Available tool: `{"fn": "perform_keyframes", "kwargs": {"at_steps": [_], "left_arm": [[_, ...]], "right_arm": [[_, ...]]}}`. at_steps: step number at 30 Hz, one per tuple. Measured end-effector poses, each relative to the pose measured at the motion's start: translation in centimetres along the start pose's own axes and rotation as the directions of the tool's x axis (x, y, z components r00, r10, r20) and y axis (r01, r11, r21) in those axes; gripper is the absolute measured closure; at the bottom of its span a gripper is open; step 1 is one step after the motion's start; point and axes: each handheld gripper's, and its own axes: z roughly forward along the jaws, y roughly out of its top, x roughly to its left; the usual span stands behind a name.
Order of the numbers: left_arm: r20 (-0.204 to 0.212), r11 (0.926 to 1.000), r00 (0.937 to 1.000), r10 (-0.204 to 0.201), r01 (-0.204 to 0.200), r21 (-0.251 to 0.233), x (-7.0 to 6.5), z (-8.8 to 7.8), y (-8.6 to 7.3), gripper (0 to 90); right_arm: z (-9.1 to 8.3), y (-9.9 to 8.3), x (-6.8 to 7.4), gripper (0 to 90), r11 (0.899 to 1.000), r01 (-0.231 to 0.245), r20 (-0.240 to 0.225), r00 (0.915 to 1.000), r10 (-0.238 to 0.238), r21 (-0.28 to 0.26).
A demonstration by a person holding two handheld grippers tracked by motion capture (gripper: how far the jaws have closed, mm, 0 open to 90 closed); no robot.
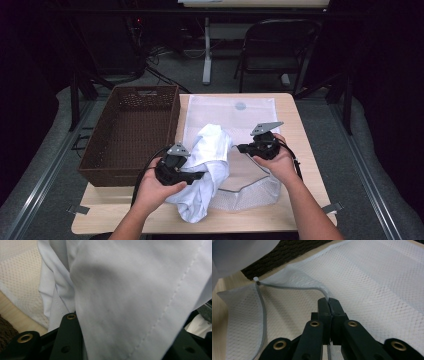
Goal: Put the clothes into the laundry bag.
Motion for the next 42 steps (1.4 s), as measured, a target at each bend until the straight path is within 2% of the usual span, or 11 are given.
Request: {"fn": "perform_keyframes", "kwargs": {"at_steps": [3, 6, 12, 15, 19, 22, 29, 42], "left_arm": [[0.007, 1.0000, 1.0000, 0.005, -0.005, -0.001, -0.1, 0.0, 0.0, 58.6], [0.016, 0.9997, 0.9996, 0.023, -0.023, 0.006, -0.3, 0.2, -0.2, 58.6], [0.034, 0.9996, 0.9991, 0.025, -0.026, 0.010, -0.6, 0.9, -0.9, 58.6], [0.039, 0.9985, 0.9982, 0.046, -0.047, 0.027, -0.9, 1.5, -1.1, 58.6], [0.042, 0.9969, 0.9965, 0.073, -0.074, 0.027, -1.3, 2.0, -1.3, 58.6], [0.029, 0.9948, 0.9948, 0.098, -0.098, 0.026, -1.7, 2.4, -1.5, 58.6], [0.045, 0.9924, 0.9938, 0.101, -0.104, 0.066, -2.0, 3.7, -2.3, 58.6], [0.059, 0.9904, 0.9932, 0.100, -0.105, 0.089, -2.2, 5.0, -2.9, 58.6]], "right_arm": [[0.4, -0.1, 0.2, 89.2, 1.000, 0.005, 0.000, 1.0000, -0.005, 0.012], [0.5, -0.1, 0.2, 89.2, 1.000, 0.003, 0.006, 1.0000, -0.003, 0.005], [0.3, -0.1, 0.1, 89.2, 1.000, -0.003, 0.014, 0.9999, 0.003, -0.015], [0.3, 0.0, 0.1, 89.2, 1.000, -0.002, 0.017, 0.9999, 0.002, -0.017], [0.2, 0.0, 0.2, 89.2, 1.000, -0.001, 0.021, 0.9998, 0.001, -0.025], [0.1, 0.0, 0.1, 89.2, 0.999, 0.003, 0.022, 0.9998, -0.002, -0.033], [0.0, 0.0, 0.2, 89.2, 0.999, -0.004, 0.026, 0.9997, 0.005, -0.038], [-0.1, 0.1, 0.2, 89.2, 0.999, 0.002, 0.035, 0.9994, 0.000, -0.048]]}}
